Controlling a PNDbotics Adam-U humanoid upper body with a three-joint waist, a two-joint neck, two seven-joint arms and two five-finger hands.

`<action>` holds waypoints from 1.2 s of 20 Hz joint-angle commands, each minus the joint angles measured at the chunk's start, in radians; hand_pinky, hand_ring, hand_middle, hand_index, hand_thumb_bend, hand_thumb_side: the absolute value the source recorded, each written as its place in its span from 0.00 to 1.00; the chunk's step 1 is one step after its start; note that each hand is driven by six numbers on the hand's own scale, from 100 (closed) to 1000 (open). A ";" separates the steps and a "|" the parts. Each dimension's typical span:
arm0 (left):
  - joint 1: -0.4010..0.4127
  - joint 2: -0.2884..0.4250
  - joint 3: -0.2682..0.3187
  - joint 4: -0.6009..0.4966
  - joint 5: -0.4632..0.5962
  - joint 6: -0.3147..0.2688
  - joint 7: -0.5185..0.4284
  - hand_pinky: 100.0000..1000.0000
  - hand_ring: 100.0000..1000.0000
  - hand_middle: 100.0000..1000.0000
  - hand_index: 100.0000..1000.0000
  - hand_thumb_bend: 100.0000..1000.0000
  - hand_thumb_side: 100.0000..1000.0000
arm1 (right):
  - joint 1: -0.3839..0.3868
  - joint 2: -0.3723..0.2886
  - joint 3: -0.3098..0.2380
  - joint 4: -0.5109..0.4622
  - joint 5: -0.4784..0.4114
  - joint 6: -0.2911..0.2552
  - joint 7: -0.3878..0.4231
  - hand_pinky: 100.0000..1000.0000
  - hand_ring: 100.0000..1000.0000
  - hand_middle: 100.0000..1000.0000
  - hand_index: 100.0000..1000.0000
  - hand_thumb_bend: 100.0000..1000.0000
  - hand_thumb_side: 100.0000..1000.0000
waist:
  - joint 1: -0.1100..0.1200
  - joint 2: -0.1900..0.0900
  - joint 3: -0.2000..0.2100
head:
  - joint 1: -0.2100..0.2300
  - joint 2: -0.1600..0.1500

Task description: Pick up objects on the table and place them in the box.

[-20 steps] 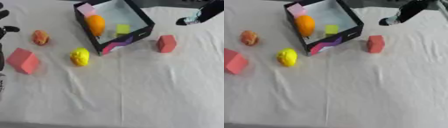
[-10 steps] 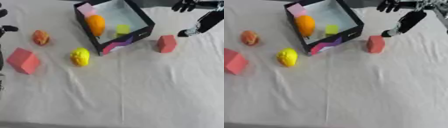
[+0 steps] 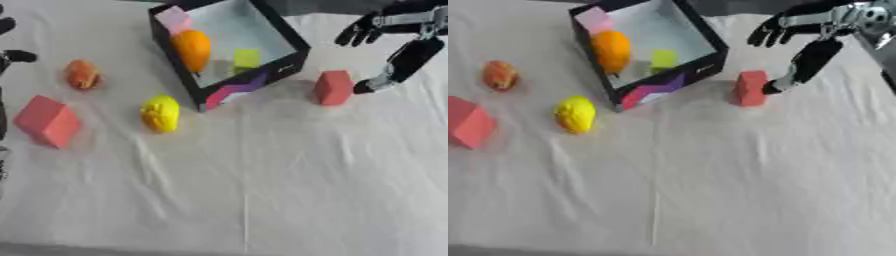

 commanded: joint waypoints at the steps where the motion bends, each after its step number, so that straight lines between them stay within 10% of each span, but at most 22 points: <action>1: -0.014 0.027 0.003 -0.017 -0.001 -0.001 -0.005 0.47 0.77 0.71 0.72 0.24 0.77 | -0.021 -0.001 0.001 0.017 0.030 -0.015 0.000 0.86 0.87 0.85 0.90 0.48 0.20 | 0.003 -0.018 0.001 | 0.002 -0.006; 24: -0.020 0.022 -0.006 -0.017 0.005 0.001 -0.019 0.47 0.78 0.72 0.71 0.23 0.78 | -0.034 0.102 0.003 0.209 0.187 -0.072 -0.082 0.82 0.77 0.72 0.83 0.40 0.11 | 0.011 -0.008 0.004 | 0.001 -0.008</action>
